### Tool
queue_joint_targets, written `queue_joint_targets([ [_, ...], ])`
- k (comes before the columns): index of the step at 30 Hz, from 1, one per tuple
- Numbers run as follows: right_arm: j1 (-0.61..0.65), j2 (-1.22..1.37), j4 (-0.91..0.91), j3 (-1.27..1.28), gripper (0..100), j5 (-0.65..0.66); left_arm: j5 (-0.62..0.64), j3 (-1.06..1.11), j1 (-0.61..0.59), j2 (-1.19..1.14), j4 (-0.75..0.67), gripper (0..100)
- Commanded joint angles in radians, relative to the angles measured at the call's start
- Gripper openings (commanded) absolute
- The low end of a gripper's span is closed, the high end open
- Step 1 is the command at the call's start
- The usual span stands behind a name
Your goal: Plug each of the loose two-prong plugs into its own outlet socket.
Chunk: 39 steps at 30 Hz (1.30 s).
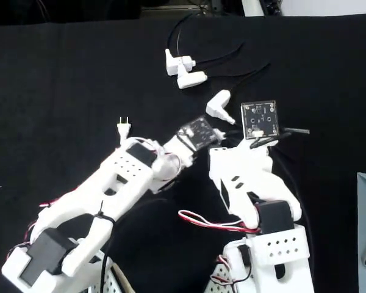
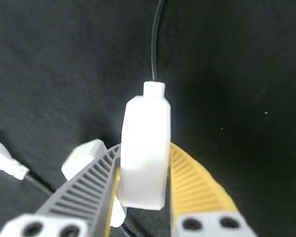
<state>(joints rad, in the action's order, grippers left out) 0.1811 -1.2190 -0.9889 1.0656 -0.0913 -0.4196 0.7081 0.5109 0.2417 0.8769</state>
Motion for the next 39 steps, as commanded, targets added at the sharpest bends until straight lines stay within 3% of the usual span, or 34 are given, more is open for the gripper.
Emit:
queue_joint_targets([
  [1,-0.014,-0.008,0.017,-0.039,1.2,0.006,0.020,0.047,-0.018,0.009,-0.041,21],
  [3,-0.014,-0.008,0.017,-0.039,1.2,0.006,0.078,0.064,-0.019,0.048,-0.040,23],
  [10,-0.014,-0.008,0.014,-0.039,1.2,0.006,0.087,0.124,-0.030,0.327,0.054,24],
  [18,-0.011,-0.008,0.012,-0.038,1.3,0.009,0.087,0.194,-0.257,0.440,-0.034,24],
  [22,-0.002,-0.007,0.017,-0.019,1.3,0.011,0.106,0.217,-0.303,0.470,0.029,23],
  [27,0.158,-0.005,-0.023,-0.005,1.3,0.011,0.199,0.245,-0.440,0.649,0.130,16],
  [34,0.344,0.062,0.002,0.031,1.3,0.011,0.244,0.469,-0.690,1.037,0.178,15],
  [39,0.384,0.246,0.009,-0.019,1.2,0.009,0.242,0.667,-0.825,1.272,0.180,15],
])
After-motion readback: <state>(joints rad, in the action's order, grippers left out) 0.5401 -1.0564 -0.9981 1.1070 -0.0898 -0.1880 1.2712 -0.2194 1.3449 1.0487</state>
